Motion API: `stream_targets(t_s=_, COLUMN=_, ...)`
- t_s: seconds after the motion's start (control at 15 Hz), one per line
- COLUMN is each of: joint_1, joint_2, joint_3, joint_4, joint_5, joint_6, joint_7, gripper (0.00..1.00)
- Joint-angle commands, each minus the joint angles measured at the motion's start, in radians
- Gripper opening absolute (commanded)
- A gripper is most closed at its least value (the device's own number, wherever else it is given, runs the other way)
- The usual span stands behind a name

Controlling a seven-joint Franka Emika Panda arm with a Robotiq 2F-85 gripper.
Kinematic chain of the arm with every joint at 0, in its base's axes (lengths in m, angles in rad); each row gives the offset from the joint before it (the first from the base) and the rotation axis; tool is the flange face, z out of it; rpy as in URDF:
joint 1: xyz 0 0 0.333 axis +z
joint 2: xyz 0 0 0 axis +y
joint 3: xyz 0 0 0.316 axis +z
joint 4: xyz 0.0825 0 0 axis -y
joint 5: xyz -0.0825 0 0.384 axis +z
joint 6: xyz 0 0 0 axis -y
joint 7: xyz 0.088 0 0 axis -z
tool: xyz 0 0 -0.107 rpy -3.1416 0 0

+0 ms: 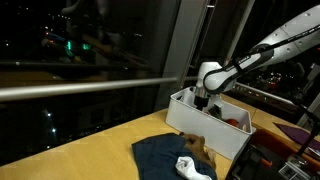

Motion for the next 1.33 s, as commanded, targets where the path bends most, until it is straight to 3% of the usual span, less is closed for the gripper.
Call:
stream_targets(t_s=0.0, joint_1=-0.046, joint_2=0.046, joint_3=0.014, joint_4=0.027, joint_5=0.013, joint_6=0.006, joint_7=-0.020, gripper=0.75)
stream_targets(t_s=0.07, joint_1=-0.054, joint_2=0.045, joint_3=0.013, joint_4=0.025, joint_5=0.015, joint_6=0.008, joint_7=-0.019, gripper=0.74)
stream_targets(t_s=0.73, joint_1=-0.070, joint_2=-0.128, joint_3=0.030, joint_4=-0.097, joint_5=0.043, joint_6=0.006, joint_7=-0.009, gripper=0.02)
stream_targets(t_s=1.27, joint_1=-0.069, joint_2=-0.418, joint_3=0.019, joint_4=-0.248, joint_5=0.078, joint_6=-0.073, joint_7=-0.021, gripper=0.00)
